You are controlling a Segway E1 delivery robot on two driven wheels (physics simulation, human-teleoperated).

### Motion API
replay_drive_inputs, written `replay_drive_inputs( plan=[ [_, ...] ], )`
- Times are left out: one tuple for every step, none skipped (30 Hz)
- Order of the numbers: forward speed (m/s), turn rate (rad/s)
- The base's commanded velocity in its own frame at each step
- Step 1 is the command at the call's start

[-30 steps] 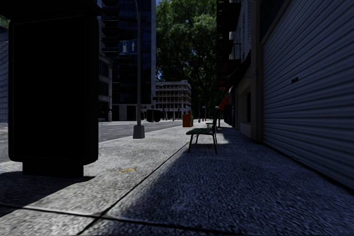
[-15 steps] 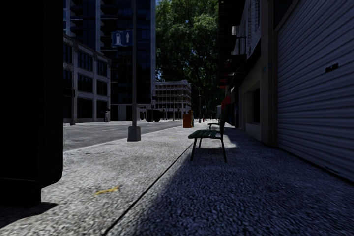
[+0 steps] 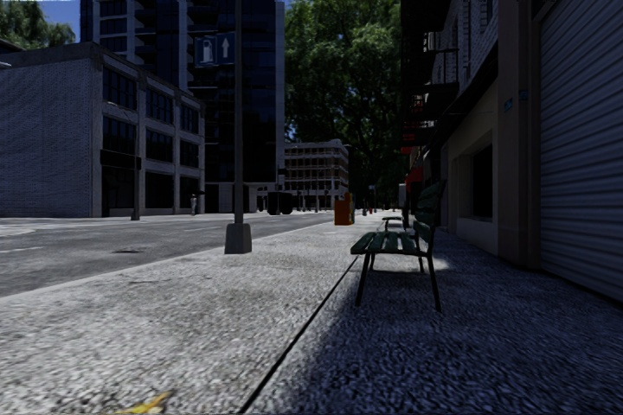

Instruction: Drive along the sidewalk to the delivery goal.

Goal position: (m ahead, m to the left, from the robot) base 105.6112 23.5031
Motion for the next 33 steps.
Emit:
replay_drive_inputs(
  plan=[
    [1.60,0.27],
    [1.60,0.27],
    [1.60,0.27],
    [1.60,0.27],
    [1.60,0.27],
    [1.60,0.27],
    [1.60,0.27],
    [1.60,0.27],
    [1.60,0.27],
    [1.60,0.27],
    [1.60,0.27],
    [1.60,0.27],
    [1.60,0.28],
    [1.60,0.29],
    [1.60,0.29],
    [1.60,0.31],
    [1.60,0.33],
    [1.60,0.34],
    [1.60,0.34],
    [1.60,0.35],
    [1.60,0.35],
    [1.60,0.35],
    [1.60,0.35],
    [1.60,0.35],
    [1.60,0.35],
    [1.60,0.35],
    [1.60,0.35],
    [1.60,0.35],
    [1.60,0.35],
    [1.60,0.35],
    [1.60,0.35],
    [1.60,0.35],
    [1.60,0.00]
  ],
)
